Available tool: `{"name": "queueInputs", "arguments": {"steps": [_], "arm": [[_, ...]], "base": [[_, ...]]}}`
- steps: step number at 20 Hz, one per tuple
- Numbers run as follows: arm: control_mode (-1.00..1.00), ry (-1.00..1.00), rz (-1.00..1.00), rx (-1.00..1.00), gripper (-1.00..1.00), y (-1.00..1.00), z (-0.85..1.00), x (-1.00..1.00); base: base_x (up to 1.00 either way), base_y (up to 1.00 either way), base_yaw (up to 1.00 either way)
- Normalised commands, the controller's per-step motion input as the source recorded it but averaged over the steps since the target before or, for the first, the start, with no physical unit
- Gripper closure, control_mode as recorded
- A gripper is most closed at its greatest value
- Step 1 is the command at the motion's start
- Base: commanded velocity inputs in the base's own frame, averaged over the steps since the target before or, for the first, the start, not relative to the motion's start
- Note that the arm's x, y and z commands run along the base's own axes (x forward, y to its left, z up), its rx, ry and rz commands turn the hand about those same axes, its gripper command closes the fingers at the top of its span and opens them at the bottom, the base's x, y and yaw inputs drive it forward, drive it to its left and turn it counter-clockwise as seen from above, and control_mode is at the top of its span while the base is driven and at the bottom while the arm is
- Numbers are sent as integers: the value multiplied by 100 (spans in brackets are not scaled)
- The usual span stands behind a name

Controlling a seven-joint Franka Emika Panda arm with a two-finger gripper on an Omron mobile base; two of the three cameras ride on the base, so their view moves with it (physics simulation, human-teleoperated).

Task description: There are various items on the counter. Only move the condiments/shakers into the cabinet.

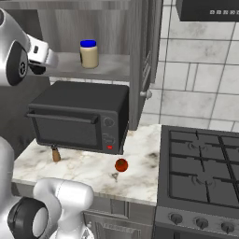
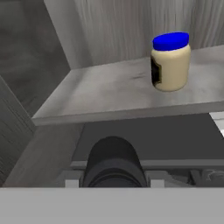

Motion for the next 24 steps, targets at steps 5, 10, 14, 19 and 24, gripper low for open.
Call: {"name": "queueInputs", "arguments": {"steps": [5, 10, 14, 19, 24], "arm": [[-100, -1, -7, -8, 100, 20, 18, 63], [-100, 2, -4, -5, 100, 4, -19, 66], [-100, 0, 0, 0, 100, 0, -22, 53], [-100, 0, 0, 0, 100, 0, -9, 52], [-100, 1, 0, 0, 100, 0, -21, 49]], "base": [[0, 0, 0], [0, 0, 0], [0, 0, 0], [0, 0, 0], [0, 0, 0]]}}
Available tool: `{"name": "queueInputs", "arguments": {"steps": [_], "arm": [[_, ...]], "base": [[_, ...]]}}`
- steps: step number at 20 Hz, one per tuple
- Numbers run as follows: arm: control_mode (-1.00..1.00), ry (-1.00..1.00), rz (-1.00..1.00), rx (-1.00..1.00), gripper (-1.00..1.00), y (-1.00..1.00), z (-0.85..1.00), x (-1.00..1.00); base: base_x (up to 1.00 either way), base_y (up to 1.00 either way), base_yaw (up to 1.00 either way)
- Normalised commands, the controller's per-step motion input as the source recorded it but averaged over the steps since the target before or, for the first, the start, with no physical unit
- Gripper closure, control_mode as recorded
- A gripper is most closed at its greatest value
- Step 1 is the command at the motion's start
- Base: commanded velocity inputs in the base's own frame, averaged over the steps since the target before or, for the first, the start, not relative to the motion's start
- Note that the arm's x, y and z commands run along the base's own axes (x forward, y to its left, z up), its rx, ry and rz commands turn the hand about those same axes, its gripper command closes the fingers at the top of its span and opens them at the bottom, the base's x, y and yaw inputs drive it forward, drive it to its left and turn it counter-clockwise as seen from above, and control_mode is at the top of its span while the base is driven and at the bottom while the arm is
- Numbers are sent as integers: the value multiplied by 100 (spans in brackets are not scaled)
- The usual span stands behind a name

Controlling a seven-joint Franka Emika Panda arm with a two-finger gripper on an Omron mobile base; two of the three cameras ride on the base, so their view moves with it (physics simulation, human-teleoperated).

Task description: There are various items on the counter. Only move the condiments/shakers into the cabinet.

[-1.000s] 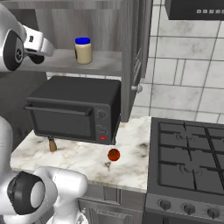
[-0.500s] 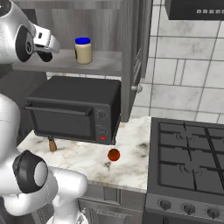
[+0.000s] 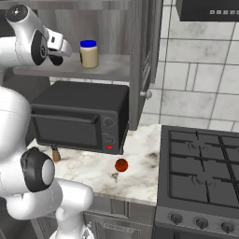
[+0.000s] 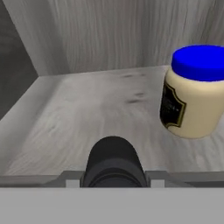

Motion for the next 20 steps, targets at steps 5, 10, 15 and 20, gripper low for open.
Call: {"name": "queueInputs", "arguments": {"steps": [5, 10, 15, 20], "arm": [[-100, 3, 0, -2, 100, 3, -28, 57], [-100, 0, 0, -5, 100, 2, -28, 38], [-100, 4, 0, -7, 100, 4, -32, 34], [-100, 4, 0, -5, 100, 2, -15, 33]], "base": [[0, 0, 0], [0, 0, 0], [0, 0, 0], [0, 0, 0]]}}
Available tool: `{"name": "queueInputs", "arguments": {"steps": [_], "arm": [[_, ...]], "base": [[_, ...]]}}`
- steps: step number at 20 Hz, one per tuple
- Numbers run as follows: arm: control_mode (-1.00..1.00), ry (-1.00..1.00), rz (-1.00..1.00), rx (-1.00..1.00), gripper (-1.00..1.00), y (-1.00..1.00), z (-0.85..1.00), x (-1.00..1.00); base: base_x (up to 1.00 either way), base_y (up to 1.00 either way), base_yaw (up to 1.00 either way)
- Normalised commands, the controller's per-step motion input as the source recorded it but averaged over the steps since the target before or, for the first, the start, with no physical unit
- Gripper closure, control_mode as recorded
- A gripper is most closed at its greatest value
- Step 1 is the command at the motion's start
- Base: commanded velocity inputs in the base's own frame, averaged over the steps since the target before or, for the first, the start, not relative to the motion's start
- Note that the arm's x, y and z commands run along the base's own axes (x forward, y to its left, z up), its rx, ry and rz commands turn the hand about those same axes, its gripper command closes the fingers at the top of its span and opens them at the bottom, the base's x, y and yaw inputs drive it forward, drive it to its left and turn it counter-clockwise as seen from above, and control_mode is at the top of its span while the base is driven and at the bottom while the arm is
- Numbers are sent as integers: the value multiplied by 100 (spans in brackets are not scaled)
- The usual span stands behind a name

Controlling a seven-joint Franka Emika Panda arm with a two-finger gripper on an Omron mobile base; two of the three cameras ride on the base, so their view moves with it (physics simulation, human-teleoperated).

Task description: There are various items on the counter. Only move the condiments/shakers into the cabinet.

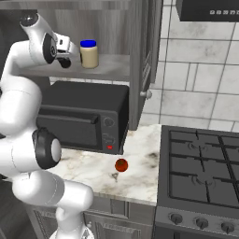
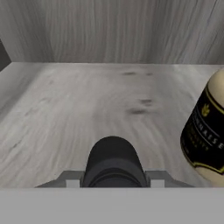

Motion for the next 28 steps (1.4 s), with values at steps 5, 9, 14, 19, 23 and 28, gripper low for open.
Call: {"name": "queueInputs", "arguments": {"steps": [5, 9, 14, 19, 23, 28], "arm": [[-100, 1, 0, 0, -100, 0, -1, 20], [-100, 0, 0, -1, -100, 0, -1, 19], [-100, 0, 0, -2, -100, 0, -3, 27], [-100, -15, 0, -10, -100, 0, 0, 12], [-100, -38, 0, -18, -100, 4, 0, -26], [-100, -46, 0, -24, -100, 9, 0, -43]], "base": [[0, 0, 0], [0, 0, 0], [0, 0, 0], [0, 0, 0], [0, 0, 0], [0, 0, 0]]}}
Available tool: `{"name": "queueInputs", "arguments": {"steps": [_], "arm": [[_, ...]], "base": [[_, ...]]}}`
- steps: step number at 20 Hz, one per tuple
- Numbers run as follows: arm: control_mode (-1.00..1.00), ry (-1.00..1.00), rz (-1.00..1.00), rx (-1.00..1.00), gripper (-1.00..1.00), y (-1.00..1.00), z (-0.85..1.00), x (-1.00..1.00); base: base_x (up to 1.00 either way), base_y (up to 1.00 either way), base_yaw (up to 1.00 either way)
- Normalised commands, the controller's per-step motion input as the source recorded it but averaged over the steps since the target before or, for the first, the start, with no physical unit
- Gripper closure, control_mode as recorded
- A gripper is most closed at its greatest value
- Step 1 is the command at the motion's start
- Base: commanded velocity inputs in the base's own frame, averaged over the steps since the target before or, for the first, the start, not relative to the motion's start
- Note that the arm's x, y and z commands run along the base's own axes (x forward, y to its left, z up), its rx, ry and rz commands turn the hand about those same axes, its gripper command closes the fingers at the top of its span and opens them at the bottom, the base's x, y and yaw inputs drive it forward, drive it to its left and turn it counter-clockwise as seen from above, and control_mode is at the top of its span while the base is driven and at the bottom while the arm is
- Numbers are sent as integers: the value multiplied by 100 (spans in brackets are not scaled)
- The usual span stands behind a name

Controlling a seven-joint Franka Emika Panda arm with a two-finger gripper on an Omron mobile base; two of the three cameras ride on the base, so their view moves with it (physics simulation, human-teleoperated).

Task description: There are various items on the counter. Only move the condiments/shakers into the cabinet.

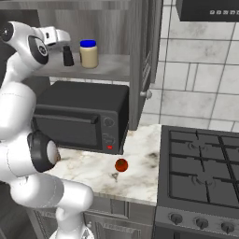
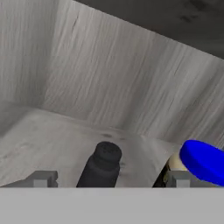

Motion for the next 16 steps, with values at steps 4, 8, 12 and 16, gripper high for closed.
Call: {"name": "queueInputs", "arguments": {"steps": [4, 8, 12, 16], "arm": [[-100, -33, -4, -5, -100, 0, 0, -88], [-100, 2, -15, 9, -100, -16, 0, -100], [-100, 26, -18, 17, -100, -28, 5, -100], [-100, 30, -16, 17, -100, -34, 12, -100]], "base": [[0, 0, 0], [0, 0, 0], [0, 0, 0], [0, 0, 0]]}}
